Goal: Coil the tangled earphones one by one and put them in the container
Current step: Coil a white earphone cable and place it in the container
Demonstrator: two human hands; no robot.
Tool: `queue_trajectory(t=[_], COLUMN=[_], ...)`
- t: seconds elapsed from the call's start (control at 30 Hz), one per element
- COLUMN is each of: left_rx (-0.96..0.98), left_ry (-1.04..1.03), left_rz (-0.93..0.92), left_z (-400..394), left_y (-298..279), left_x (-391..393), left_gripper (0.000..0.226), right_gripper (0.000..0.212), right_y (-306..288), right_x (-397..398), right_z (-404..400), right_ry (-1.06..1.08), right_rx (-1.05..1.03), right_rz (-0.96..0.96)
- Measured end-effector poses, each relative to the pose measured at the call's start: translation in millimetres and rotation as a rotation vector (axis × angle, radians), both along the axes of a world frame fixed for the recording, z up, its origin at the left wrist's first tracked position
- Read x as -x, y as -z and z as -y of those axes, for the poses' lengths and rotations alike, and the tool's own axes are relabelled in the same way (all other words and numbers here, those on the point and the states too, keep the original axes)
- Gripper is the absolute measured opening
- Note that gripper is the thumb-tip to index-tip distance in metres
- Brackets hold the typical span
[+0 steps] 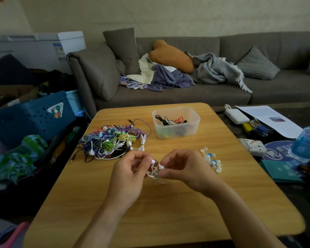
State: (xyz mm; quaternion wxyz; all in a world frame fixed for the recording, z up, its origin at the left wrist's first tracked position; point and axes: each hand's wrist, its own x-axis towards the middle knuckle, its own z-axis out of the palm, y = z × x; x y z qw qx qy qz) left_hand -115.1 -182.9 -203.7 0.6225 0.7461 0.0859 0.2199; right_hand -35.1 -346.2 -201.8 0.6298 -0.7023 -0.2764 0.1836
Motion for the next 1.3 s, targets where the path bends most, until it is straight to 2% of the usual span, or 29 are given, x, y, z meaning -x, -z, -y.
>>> queue_trajectory(t=[0.1,0.2,0.27,0.4,0.5,0.57,0.67,0.7,0.9,1.1,1.17,1.3], left_rx=[0.026,0.092,0.165,0.219,0.394,0.509,0.628,0.655,0.7,0.651,0.645,0.685], left_ry=[-0.024,0.035,0.085,0.098,0.083,0.118,0.172,0.174,0.213,0.178,0.17,0.153], left_rz=[-0.009,-0.079,-0.129,-0.165,-0.237,-0.301,-0.358,-0.368,-0.426,-0.376,-0.371,-0.353], left_z=[-1,1,3,7,7,8,10,10,5,3,4,6], left_y=[-2,-5,-6,-8,-8,-11,-14,-14,-9,-8,-9,-9], left_x=[1,3,4,4,4,5,7,7,4,2,2,3], left_gripper=[0.012,0.017,0.026,0.036,0.044,0.047,0.044,0.043,0.04,0.032,0.026,0.031], right_gripper=[0.028,0.015,0.014,0.011,0.012,0.015,0.015,0.013,0.014,0.015,0.015,0.021], right_y=[-2,-2,-3,-4,-4,-3,1,0,-1,-7,-7,7], right_x=[1,2,3,6,10,11,9,9,7,0,-13,-53], right_z=[0,-1,-3,-7,-8,-9,-9,-9,-6,5,12,23], right_ry=[0.006,0.0,0.007,-0.044,-0.026,0.03,0.114,0.118,0.086,0.093,0.232,0.676], right_rx=[-0.087,-0.063,-0.077,-0.176,-0.191,-0.1,0.128,0.155,0.156,0.174,0.215,0.559], right_rz=[-0.015,0.09,0.131,0.052,0.02,0.117,0.402,0.426,0.348,0.307,0.314,0.48])
